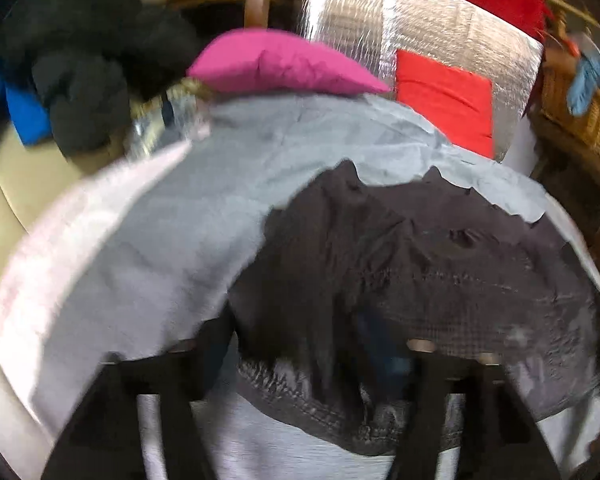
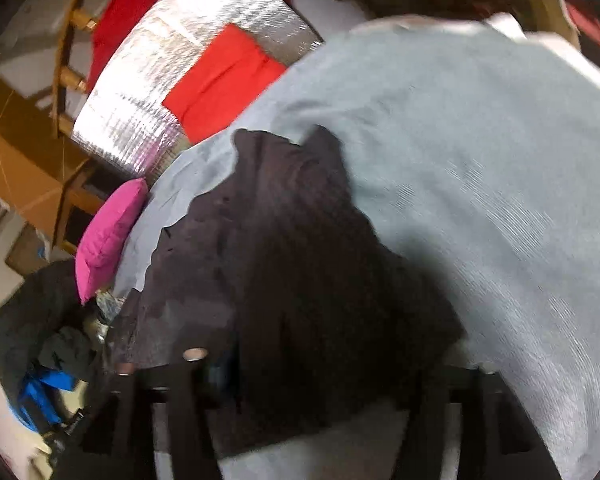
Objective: Fold large clothes
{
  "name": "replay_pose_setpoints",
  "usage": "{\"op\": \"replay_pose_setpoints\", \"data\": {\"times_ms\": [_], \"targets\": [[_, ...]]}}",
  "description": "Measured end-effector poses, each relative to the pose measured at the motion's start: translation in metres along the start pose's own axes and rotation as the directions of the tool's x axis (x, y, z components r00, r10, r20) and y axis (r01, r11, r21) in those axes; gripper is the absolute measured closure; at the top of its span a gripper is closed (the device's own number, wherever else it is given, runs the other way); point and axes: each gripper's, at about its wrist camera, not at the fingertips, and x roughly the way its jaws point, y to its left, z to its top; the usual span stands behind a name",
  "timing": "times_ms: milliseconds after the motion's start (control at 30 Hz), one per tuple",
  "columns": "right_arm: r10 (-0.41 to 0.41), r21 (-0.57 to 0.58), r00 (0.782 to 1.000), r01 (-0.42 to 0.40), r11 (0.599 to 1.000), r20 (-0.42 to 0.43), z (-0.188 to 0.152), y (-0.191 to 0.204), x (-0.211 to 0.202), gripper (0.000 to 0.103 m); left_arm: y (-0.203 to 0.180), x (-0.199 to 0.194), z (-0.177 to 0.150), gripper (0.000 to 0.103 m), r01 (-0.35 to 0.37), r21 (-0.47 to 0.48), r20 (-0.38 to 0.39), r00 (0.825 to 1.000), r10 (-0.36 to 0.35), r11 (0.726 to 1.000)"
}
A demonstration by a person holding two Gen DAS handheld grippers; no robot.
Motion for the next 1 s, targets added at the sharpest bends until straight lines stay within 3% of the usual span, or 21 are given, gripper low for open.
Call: {"op": "replay_pose_setpoints", "data": {"times_ms": [133,233,467,767,1000], "targets": [[0.032,-0.021,0.999,-0.032,0.999,-0.023,0.001,-0.016,-0.026,0.041,-0.007,-0.018,-0.002,0.027,-0.078,0.09,0.069,0.995,0.072,0.993],[0.005,-0.093,1.0,-0.008,0.996,-0.03,-0.002,-0.013,-0.046,0.041,-0.009,-0.024,-0.001,0.027,-0.053,0.109,0.064,0.997,0.047,0.993],[0.004,-0.128,1.0,-0.003,0.992,0.011,-0.01,-0.014,-0.078,0.041,-0.018,-0.032,-0.001,0.027,-0.056,0.144,0.078,0.996,0.046,0.988],[0.016,-0.088,0.999,-0.012,0.996,0.044,-0.011,-0.015,-0.076,0.041,-0.016,-0.03,0.0,0.027,-0.05,0.115,0.067,0.997,0.043,0.992],[0.059,-0.132,0.986,-0.039,0.99,0.154,-0.005,0.003,-0.084,0.042,-0.017,-0.026,-0.003,0.027,-0.082,0.128,0.059,0.995,0.075,0.988]]}}
